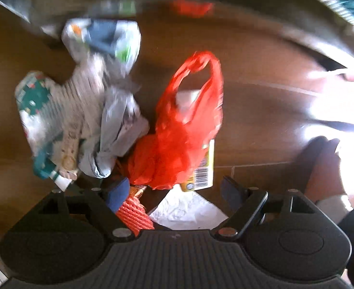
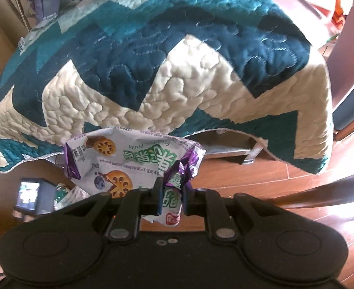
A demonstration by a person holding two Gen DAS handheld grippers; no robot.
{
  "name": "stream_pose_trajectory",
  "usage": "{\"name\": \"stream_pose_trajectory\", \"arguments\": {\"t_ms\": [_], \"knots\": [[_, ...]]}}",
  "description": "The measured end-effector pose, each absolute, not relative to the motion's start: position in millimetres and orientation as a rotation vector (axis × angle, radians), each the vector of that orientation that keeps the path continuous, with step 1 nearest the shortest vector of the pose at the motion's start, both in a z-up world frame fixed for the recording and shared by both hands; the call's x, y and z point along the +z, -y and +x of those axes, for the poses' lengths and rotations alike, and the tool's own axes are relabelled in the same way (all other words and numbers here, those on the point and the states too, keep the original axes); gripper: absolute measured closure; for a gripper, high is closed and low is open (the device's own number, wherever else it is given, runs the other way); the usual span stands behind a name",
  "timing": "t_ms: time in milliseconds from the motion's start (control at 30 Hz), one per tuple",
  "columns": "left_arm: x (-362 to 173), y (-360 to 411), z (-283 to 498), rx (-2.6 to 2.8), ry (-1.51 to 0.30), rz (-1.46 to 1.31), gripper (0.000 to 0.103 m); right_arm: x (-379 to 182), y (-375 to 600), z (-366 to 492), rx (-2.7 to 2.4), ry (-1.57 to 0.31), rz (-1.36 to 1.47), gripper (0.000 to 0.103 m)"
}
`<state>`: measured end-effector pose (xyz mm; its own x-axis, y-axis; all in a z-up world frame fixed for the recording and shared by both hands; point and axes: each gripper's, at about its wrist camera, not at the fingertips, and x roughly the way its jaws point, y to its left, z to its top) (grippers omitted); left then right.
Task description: Collect trash
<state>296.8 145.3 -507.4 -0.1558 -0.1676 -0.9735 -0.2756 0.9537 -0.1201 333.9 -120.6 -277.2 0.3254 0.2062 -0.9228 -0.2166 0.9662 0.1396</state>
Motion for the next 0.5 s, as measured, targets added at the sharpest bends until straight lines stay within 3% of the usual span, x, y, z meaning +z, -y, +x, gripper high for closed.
{"name": "stream_pose_trajectory", "arguments": {"t_ms": [300,500], "knots": [[-570,-155,291,0.032,-1.826,-0.26,0.021,-294,108,338,0.298,-1.267,0.0,0.089],[-582,-151,288,-0.007,-1.813,-0.293,0.035,-302,107,341,0.283,-1.3,0.003,0.089]]}}
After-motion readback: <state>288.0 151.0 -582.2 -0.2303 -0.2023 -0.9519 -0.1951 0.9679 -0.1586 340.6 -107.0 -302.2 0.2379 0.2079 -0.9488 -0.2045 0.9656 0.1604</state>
